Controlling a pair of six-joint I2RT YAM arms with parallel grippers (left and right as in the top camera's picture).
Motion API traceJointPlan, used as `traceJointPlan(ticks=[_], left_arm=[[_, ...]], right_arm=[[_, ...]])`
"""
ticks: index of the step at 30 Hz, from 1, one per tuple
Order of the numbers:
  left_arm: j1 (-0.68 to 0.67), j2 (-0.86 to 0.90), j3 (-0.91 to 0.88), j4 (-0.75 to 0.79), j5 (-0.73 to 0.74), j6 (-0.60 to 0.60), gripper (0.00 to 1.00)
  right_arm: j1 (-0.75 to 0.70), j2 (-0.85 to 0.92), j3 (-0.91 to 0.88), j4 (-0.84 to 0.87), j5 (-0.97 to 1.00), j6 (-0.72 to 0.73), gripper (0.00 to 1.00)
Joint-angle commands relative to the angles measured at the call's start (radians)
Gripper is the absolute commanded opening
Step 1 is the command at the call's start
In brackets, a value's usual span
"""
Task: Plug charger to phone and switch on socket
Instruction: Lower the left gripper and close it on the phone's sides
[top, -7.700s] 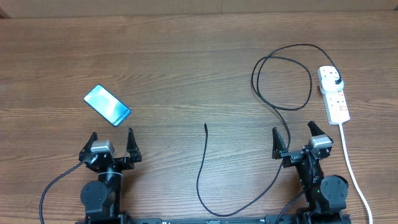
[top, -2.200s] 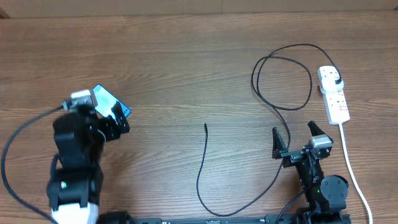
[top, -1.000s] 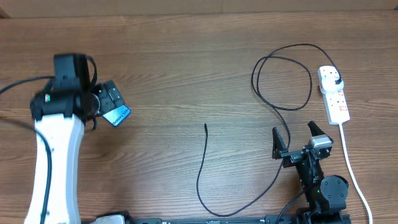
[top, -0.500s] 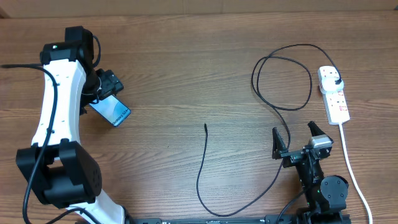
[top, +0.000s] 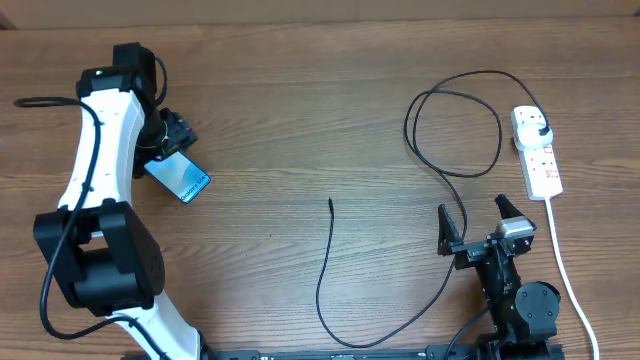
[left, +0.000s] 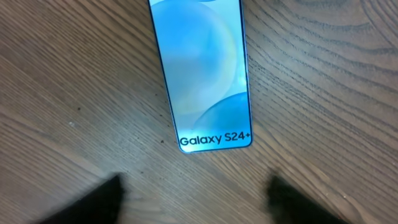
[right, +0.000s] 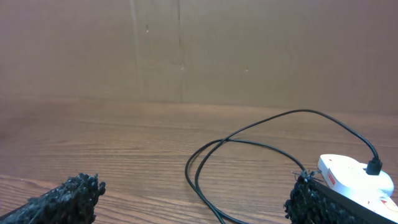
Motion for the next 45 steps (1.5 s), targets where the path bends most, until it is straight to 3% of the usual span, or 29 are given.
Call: traceJointPlan(ticks=[1, 16, 24, 45], left_arm=[[0.004, 0.037, 0.024, 0.002, 0.024, -0.013, 1.0], [0.006, 0.037, 0.009, 0.082, 0.027, -0.004, 1.0], [0.073, 0.037, -0.094, 0.134, 0.084, 0.003, 1.0], [0.086, 0.037, -0.1, 0.153, 0.105, -0.022, 1.0]], right_arm=[[0.006, -0.01, -0.011, 0.005, -0.001, -0.004, 1.0], [0.006, -0.01, -0.011, 0.005, -0.001, -0.004, 1.0], [0.006, -0.01, -0.011, 0.005, -0.001, -0.004, 1.0], [0.006, -0.01, -0.011, 0.005, -0.001, -0.004, 1.0]])
